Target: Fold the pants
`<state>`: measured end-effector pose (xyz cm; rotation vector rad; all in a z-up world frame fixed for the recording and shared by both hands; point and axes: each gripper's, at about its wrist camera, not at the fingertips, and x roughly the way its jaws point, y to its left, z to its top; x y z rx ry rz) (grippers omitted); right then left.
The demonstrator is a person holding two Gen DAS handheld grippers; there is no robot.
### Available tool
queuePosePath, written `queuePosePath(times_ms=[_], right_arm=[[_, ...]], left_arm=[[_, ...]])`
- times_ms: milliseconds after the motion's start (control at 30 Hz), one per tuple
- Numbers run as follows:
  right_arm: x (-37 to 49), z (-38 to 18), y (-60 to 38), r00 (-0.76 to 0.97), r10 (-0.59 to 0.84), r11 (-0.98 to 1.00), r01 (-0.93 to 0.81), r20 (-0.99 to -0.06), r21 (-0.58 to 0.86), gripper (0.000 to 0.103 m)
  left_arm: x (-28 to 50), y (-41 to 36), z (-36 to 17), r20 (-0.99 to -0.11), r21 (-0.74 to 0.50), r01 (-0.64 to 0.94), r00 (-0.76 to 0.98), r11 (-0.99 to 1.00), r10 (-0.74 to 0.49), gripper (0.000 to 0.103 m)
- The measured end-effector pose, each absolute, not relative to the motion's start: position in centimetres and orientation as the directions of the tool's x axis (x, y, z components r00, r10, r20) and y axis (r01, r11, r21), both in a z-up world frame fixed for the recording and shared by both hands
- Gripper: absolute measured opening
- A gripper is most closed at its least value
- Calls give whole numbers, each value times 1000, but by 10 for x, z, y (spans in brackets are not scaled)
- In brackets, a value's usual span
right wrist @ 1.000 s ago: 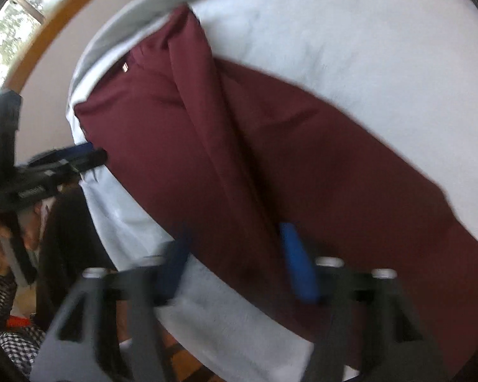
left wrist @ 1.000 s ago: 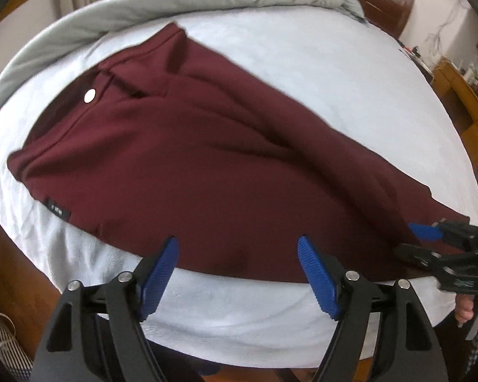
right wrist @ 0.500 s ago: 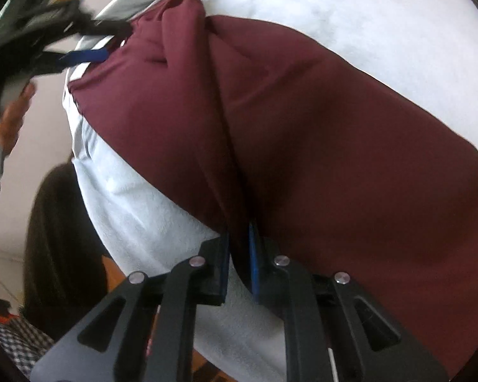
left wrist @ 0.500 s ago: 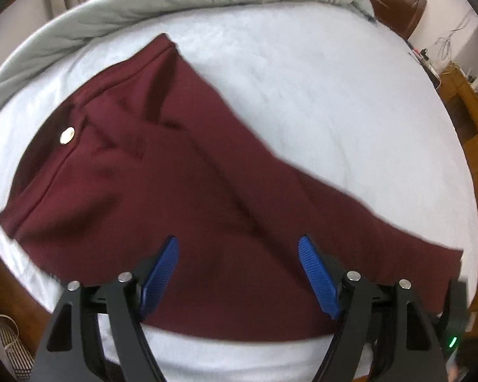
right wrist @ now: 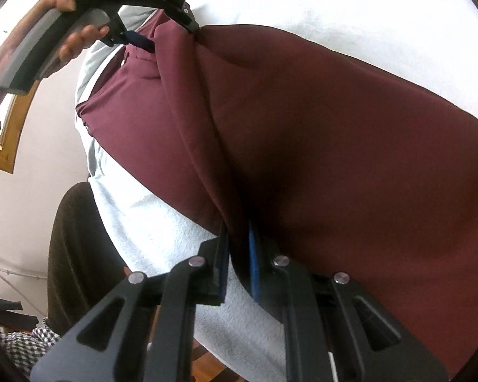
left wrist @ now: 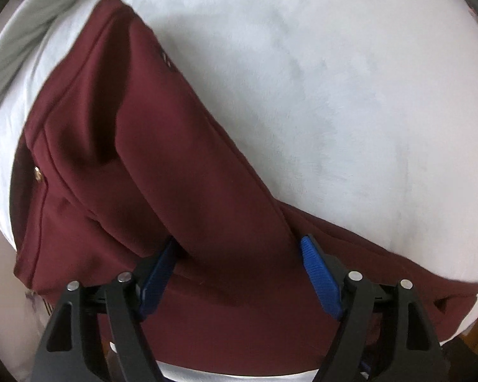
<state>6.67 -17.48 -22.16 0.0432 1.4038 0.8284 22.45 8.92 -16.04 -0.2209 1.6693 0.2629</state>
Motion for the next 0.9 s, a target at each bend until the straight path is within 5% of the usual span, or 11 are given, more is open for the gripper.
queuePosePath(times_ms=[167,333,600,900], right_arm=[[71,-220,-183,-70,551,723,-458,-832,517,9],[75,-209,-196,-43,547,732,-458,-836,504,12],[80,-197,-220,-5,535,756,-445,-845,481,15],[68,-192,-216,13,447,774,-506,-895,379,22]], left_arm=[[225,99,-163,-989,-11,-349,-135,937,-62,31],[205,109,-145,-996,-49,-353,-58,935,-74,15],[80,134,-104,-954,-224,-409,276,885,-114,14],[-15,124,-155,-933,-220,-456,355,863,-50,14]])
